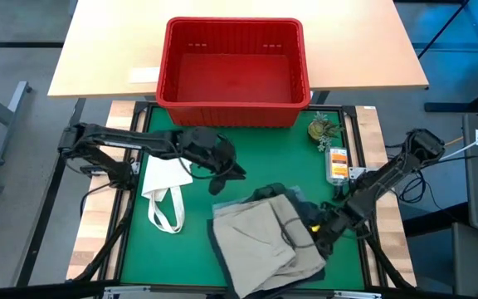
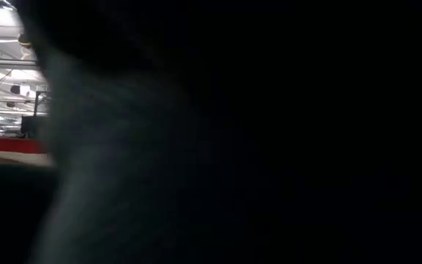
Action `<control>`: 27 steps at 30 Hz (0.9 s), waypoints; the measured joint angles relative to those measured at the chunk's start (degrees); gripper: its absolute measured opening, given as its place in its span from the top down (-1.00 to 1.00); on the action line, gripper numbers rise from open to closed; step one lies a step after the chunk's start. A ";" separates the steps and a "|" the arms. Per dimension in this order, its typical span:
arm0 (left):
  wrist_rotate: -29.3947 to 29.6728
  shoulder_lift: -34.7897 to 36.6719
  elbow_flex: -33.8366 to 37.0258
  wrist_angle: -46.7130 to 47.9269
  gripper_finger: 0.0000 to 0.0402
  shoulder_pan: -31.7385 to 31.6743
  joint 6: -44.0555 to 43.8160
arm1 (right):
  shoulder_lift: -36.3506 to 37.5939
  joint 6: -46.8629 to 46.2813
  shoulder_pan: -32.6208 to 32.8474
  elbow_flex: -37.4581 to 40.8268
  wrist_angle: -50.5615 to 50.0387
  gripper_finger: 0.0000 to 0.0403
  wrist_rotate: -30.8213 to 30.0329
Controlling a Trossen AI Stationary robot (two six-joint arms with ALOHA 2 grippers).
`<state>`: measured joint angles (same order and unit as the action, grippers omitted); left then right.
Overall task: Fold Laundry from Bin
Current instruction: Move the stacked clothes to the center of the table
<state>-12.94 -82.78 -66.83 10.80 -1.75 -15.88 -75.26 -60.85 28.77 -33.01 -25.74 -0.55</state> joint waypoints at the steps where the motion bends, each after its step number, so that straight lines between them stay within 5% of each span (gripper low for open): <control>1: 0.49 1.08 0.00 2.75 0.60 0.18 0.02 | -0.01 1.43 -1.40 0.04 0.19 0.21 -0.39; 11: 3.42 7.85 0.00 22.69 0.60 4.94 -0.07 | -0.13 16.26 -16.82 0.13 4.30 0.21 -2.54; 19: 2.30 7.88 0.02 27.48 0.60 12.42 -0.95 | -0.15 28.49 -28.20 0.06 13.02 0.21 -2.31; 27: 2.48 8.61 0.02 27.59 0.60 22.63 -10.98 | -0.11 34.46 -35.34 -0.02 17.51 0.21 1.66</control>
<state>-10.46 -74.17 -66.81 38.39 20.88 -26.86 -75.37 -26.39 -6.57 -33.03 -8.23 1.11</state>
